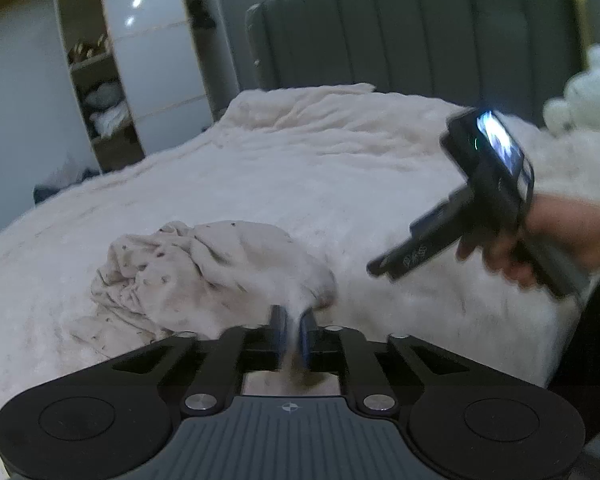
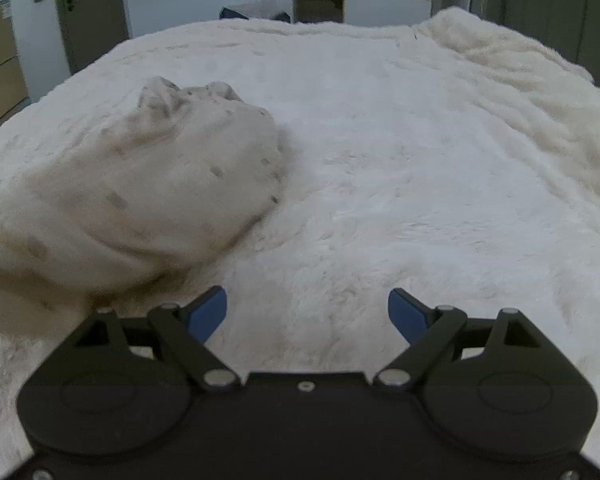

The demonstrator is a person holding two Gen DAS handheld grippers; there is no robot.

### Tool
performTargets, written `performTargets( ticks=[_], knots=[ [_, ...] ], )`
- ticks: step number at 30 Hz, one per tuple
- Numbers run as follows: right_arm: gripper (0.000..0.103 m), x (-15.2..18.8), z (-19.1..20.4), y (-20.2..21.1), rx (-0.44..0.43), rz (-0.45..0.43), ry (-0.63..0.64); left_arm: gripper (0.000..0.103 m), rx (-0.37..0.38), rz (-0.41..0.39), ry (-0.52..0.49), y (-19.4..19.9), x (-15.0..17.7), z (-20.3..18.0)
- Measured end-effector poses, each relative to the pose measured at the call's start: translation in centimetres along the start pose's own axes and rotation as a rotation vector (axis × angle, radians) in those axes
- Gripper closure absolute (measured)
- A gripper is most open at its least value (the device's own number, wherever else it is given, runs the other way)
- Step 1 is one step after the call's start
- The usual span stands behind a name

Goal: Fold clothes

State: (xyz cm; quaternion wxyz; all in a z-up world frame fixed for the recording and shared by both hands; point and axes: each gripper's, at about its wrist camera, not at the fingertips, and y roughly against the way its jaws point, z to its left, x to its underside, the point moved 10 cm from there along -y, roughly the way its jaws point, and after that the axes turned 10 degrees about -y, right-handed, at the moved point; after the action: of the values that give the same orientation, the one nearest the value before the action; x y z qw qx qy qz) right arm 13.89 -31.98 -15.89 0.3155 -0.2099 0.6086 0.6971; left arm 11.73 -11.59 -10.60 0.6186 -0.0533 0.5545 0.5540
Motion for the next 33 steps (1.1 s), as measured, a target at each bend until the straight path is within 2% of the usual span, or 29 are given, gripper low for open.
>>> performTargets(
  ticks=[4, 9, 10, 12, 15, 17, 21, 22, 24, 25, 26, 29, 31, 33],
  knots=[
    [0.016, 1.9, 0.8, 2.1, -0.002, -0.008, 0.045, 0.051, -0.065, 0.073, 0.025, -1.0, 4.8, 2.3],
    [0.016, 4.7, 2.7, 4.0, 0.050, -0.005, 0.160, 0.042, -0.093, 0.120, 0.174, -2.6, 8.4, 5.9],
    [0.016, 5.3, 3.2, 4.4, 0.067, -0.004, 0.198, 0.041, -0.078, 0.118, 0.219, -3.0, 8.8, 6.3],
    [0.016, 6.1, 4.3, 4.9, 0.091, -0.005, 0.259, 0.038, 0.009, 0.099, 0.397, -4.3, 9.6, 7.8],
    [0.016, 6.9, 5.9, 5.2, 0.116, -0.011, 0.349, 0.032, 0.134, 0.084, 0.574, -6.2, 9.9, 9.4],
    [0.016, 7.3, 6.9, 5.5, 0.135, -0.011, 0.408, 0.032, 0.173, 0.079, 0.620, -7.1, 9.6, 10.0],
    [0.016, 8.1, 8.5, 6.1, 0.159, 0.011, 0.466, 0.033, 0.193, 0.078, 0.674, -10.5, 9.1, 11.6],
    [0.016, 8.2, 8.7, 6.3, 0.155, 0.020, 0.455, 0.036, 0.202, 0.086, 0.690, -11.3, 9.2, 11.8],
    [0.016, 8.4, 8.9, 6.7, 0.155, 0.038, 0.424, 0.061, 0.228, 0.098, 0.722, -12.1, 9.3, 11.7],
    [0.016, 8.3, 9.0, 6.8, 0.158, 0.040, 0.414, 0.078, 0.253, 0.113, 0.748, -12.5, 9.4, 11.6],
    [0.016, 8.3, 9.0, 7.0, 0.164, 0.040, 0.405, 0.089, 0.274, 0.126, 0.769, -12.8, 9.5, 11.5],
    [0.016, 8.1, 9.1, 7.1, 0.172, 0.034, 0.393, 0.094, 0.268, 0.113, 0.747, -12.4, 9.2, 11.8],
    [0.016, 8.0, 9.2, 7.2, 0.169, 0.025, 0.375, 0.095, 0.250, 0.081, 0.740, -11.2, 8.8, 12.4],
    [0.016, 8.0, 9.3, 7.1, 0.160, 0.020, 0.359, 0.095, 0.243, 0.023, 0.776, -8.8, 8.7, 13.7]
  ],
)
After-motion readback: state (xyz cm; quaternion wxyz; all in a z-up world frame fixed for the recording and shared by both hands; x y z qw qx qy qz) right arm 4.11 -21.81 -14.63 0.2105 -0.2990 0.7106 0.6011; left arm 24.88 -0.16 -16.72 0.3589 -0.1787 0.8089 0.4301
